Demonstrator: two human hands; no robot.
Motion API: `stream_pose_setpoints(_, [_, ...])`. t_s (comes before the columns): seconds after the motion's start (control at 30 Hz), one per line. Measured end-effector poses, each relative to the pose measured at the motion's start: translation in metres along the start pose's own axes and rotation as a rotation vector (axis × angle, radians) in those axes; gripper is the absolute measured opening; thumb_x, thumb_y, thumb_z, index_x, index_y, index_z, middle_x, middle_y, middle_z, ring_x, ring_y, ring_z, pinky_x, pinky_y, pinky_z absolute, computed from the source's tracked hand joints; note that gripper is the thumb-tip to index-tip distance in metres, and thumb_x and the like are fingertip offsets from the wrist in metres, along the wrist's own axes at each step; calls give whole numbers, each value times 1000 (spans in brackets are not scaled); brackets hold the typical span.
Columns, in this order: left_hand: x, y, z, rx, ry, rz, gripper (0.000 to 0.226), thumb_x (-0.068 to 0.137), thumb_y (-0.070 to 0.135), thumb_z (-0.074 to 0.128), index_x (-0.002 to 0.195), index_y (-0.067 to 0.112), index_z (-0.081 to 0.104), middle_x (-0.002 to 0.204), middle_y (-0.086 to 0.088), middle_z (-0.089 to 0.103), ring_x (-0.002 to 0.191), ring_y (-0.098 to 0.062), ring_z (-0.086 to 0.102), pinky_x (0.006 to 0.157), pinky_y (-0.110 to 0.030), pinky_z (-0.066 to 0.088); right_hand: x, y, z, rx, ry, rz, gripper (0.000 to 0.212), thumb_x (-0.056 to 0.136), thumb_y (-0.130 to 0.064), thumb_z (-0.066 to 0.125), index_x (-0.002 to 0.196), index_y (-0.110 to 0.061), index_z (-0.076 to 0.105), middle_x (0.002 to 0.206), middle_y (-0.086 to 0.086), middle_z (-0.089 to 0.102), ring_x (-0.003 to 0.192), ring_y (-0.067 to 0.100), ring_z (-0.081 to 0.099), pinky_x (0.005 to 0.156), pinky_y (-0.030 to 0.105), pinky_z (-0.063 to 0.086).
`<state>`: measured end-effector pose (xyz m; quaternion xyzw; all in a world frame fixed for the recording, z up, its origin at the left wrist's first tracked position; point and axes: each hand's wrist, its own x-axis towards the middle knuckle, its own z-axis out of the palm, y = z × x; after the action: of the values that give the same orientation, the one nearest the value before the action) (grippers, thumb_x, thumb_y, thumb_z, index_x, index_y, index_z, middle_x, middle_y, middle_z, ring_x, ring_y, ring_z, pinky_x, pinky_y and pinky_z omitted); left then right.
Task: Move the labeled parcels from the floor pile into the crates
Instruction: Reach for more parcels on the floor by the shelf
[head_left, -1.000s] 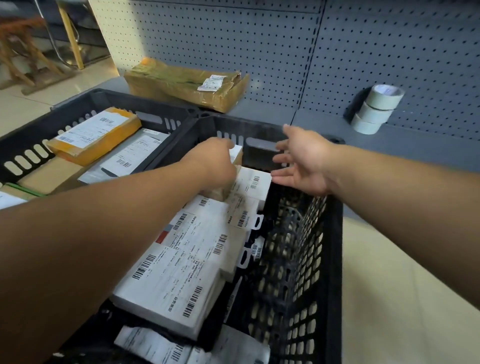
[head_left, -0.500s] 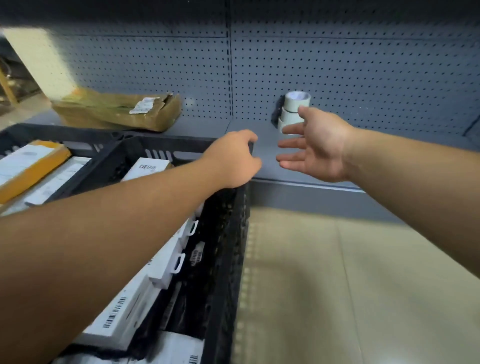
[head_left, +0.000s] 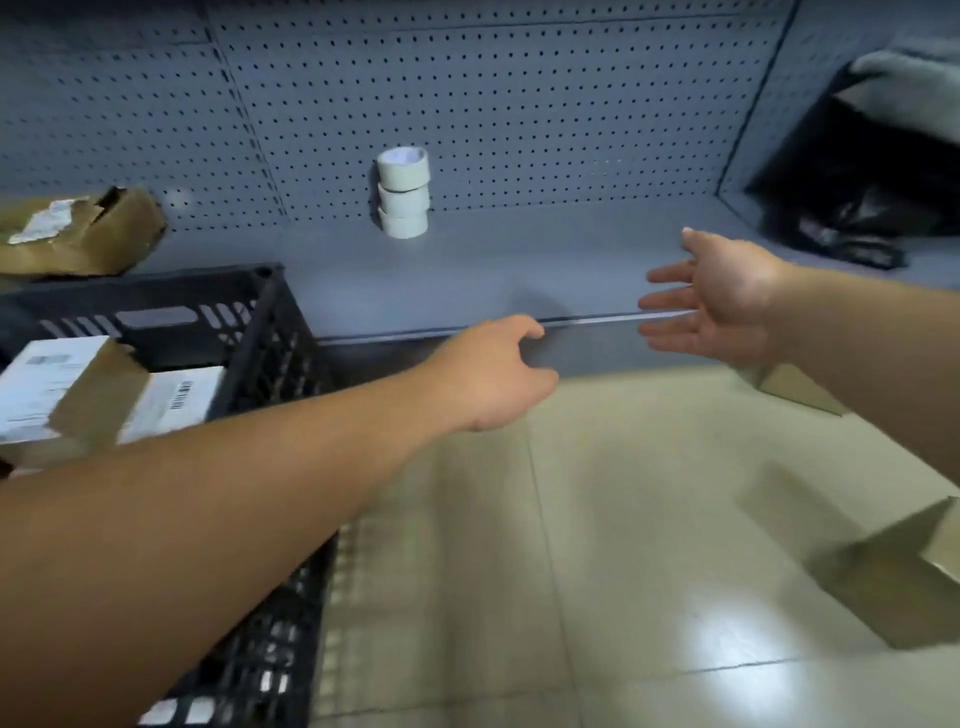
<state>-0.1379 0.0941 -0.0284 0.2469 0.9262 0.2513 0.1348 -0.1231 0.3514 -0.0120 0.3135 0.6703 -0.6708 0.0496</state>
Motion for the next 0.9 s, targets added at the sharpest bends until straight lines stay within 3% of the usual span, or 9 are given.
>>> stream_pose_setpoints(0.17, [16, 42, 61, -99, -108, 1, 58, 89, 42, 62, 145, 32, 50, 149, 3, 55, 129, -16, 57, 107, -26, 42, -2, 27, -87, -110, 166, 55, 63, 102, -61, 29, 138, -16, 53, 133, 13, 58, 114, 41, 61, 94, 47, 51])
stream_pose_setpoints(0.3, [27, 82, 109, -177, -184, -12, 60, 90, 40, 64, 147, 27, 50, 152, -1, 53, 132, -18, 56, 94, -15, 36, -11, 46, -147, -272, 236, 123, 63, 102, -61, 28, 133, -13, 55, 124, 11, 60, 107, 39, 63, 99, 49, 50])
stream_pose_setpoints(0.47, [38, 128, 162, -283, -302, -66, 61, 90, 44, 62, 148, 31, 48, 151, 3, 50, 125, -18, 57, 90, -21, 39, -26, 77, -209, -591, 289, 236, 63, 102, -62, 25, 130, -15, 57, 123, 9, 61, 114, 38, 58, 96, 50, 45])
stream_pose_setpoints(0.6, [45, 163, 199, -354, -390, -113, 62, 88, 49, 61, 147, 34, 48, 144, 6, 54, 115, -18, 58, 87, -26, 41, -33, 102, -247, -853, 328, 370, 66, 104, -59, 21, 141, -13, 50, 135, 12, 55, 113, 37, 57, 97, 53, 45])
stream_pose_setpoints(0.8, [44, 204, 252, -452, -490, -170, 61, 89, 50, 59, 147, 34, 48, 142, 2, 56, 108, -19, 56, 87, -29, 42, -36, 140, -288, -802, 231, 608, 64, 102, -62, 30, 120, -8, 60, 116, 17, 60, 101, 46, 62, 91, 58, 54])
stream_pose_setpoints(0.9, [40, 220, 273, -466, -532, -192, 60, 89, 48, 58, 146, 34, 49, 139, -2, 58, 117, -26, 59, 94, -33, 48, -35, 153, -293, -715, 184, 710, 69, 102, -61, 34, 114, 1, 59, 101, 28, 64, 95, 55, 66, 87, 65, 55])
